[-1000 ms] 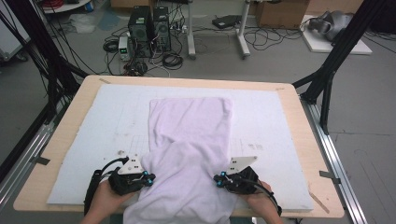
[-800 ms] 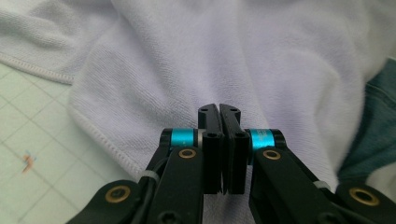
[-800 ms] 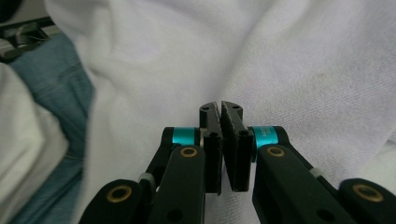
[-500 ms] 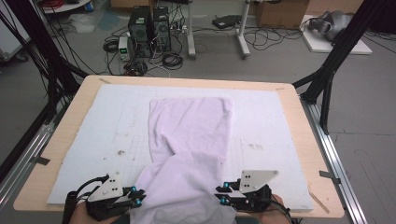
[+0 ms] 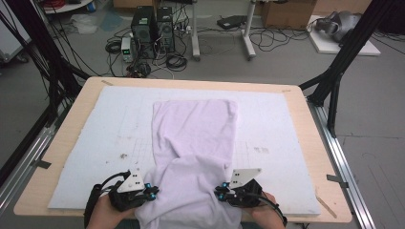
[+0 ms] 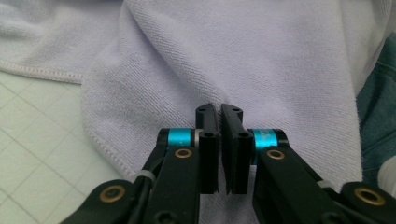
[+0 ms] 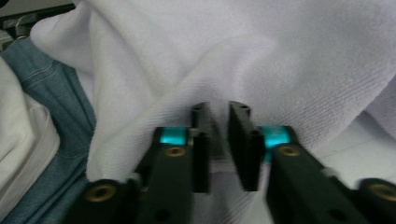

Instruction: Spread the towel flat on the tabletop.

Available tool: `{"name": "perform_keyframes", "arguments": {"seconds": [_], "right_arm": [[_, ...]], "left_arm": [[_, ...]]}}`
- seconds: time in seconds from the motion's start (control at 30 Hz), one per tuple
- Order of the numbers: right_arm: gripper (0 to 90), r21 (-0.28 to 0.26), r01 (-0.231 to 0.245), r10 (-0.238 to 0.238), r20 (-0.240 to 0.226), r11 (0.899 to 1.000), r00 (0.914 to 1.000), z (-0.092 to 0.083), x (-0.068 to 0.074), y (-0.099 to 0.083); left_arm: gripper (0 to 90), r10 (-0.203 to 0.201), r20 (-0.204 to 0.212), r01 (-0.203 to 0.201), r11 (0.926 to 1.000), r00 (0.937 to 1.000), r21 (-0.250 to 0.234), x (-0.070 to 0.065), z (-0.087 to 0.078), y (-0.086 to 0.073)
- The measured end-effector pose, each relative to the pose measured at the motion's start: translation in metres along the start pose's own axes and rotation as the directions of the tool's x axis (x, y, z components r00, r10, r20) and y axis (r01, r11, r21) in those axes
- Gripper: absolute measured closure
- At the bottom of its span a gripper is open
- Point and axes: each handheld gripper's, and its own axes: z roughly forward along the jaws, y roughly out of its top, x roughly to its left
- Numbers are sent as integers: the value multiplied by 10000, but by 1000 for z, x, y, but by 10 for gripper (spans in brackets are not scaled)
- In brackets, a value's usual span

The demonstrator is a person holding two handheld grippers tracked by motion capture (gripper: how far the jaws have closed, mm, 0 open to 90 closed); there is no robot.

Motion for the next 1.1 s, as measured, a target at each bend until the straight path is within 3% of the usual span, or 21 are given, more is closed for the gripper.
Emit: {"name": "perform_keyframes", "arguments": {"seconds": [0.2,0.27,0.33,0.37,0.43,0.5,0.6,0.7,0.8,0.87,0.97,1.1], "right_arm": [[858,-109,281,-287,-583,9995,9979,-18,17,1],[843,-504,489,-533,-911,9975,9944,-33,28,2],[755,-1118,423,-570,-1312,9928,9897,-49,34,4],[734,-1318,371,-531,-1199,9906,9914,-55,35,6],[694,-1356,404,-493,-633,9899,9968,-63,31,10],[678,-1111,287,-303,-123,9934,9995,-60,22,12],[664,-814,137,-120,220,9966,9997,-45,10,10],[645,-597,-115,133,289,9981,9995,-27,0,6],[615,-363,-223,232,260,9991,9994,-11,-6,5],[613,-144,-130,134,340,9998,9993,-3,-7,4],[680,-131,-145,150,353,9998,9993,5,-7,4],[789,-33,-115,116,420,9999,9991,4,-9,8]], "left_arm": [[869,-105,397,120,9992,9992,-387,-25,-29,-4],[868,-122,647,157,9984,9978,-539,-35,-41,-4],[844,-77,925,136,9979,9957,-636,-42,-47,-4],[791,-118,962,186,9974,9953,-701,-43,-48,-3],[652,-139,812,200,9969,9966,-756,-40,-47,0],[634,-219,582,268,9960,9981,-849,-31,-40,3],[621,-271,220,289,9959,9994,-859,-14,-27,8],[622,-278,-123,272,9984,9995,-486,3,-9,11],[616,-596,-204,597,9982,9980,25,20,7,7],[658,-1006,-1,1005,9945,9949,-278,26,10,3],[846,-882,-34,881,9958,9961,-246,26,9,3],[888,-942,-263,930,9946,9952,-460,27,0,2]]}}
